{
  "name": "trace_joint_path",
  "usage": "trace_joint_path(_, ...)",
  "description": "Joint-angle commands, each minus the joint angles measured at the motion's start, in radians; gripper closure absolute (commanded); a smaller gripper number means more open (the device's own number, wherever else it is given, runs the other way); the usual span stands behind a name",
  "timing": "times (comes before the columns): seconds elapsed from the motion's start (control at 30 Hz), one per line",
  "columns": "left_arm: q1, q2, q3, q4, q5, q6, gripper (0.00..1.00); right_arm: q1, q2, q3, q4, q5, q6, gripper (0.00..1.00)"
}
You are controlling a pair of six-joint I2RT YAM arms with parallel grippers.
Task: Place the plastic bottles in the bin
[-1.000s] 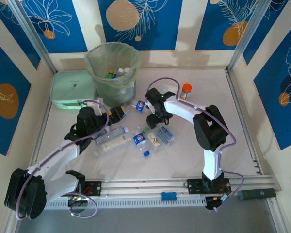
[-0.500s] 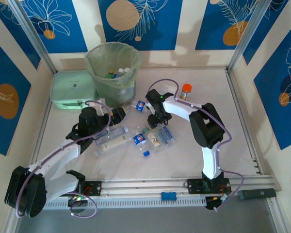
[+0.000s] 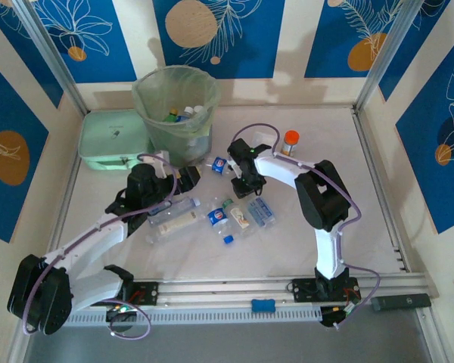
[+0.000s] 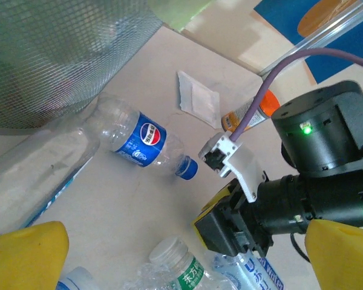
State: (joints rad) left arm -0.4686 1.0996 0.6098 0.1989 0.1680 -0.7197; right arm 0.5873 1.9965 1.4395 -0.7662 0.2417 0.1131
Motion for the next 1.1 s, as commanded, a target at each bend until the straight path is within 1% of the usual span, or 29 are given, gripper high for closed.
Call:
trace_joint_path(0.0,-0.042,0.014,0.055,-0.052,-0.05,0.067,0.0,-0.044,-0.097,-0.003,0.018,-0.11,0.049,0.65)
trace_joint_path(0.13,-0.109,0.056,0.08,-0.039,-0.074,0.099,0.0,-0.115,-0.202,-0.037,0.073,-0.241,0.12,0.66)
trace_joint_path(0.2,-0.154,0.092,0.097,-0.015,-0.076,0.112,0.0,-0.163,-0.255,-0.063,0.113,-0.322,0.18,0.67)
trace_joint_path(0.3,-0.224,0.161,0.127,0.039,-0.059,0.114,0.0,-0.239,-0.326,-0.107,0.174,-0.409,0.29,0.68)
trace_joint_path(0.4,-0.286,0.245,0.156,0.12,-0.019,0.086,0.0,-0.292,-0.392,-0.169,0.249,-0.46,0.402,0.69)
trace_joint_path(0.6,-0.38,0.387,0.234,0.218,0.026,0.045,0.0,-0.305,-0.518,-0.287,0.373,-0.44,0.546,0.7)
trace_joint_path(0.7,-0.408,0.452,0.283,0.221,0.059,0.039,0.0,-0.305,-0.573,-0.343,0.433,-0.434,0.606,0.7)
trace_joint_path(0.8,-0.423,0.496,0.312,0.221,0.078,0.035,0.0,-0.304,-0.613,-0.378,0.466,-0.429,0.64,0.7)
trace_joint_path(1.0,-0.424,0.527,0.337,0.223,0.078,0.034,0.0,-0.301,-0.644,-0.409,0.496,-0.444,0.676,0.7)
trace_joint_path(1.07,-0.425,0.541,0.351,0.223,0.094,0.033,0.03,-0.297,-0.651,-0.429,0.521,-0.449,0.695,0.7)
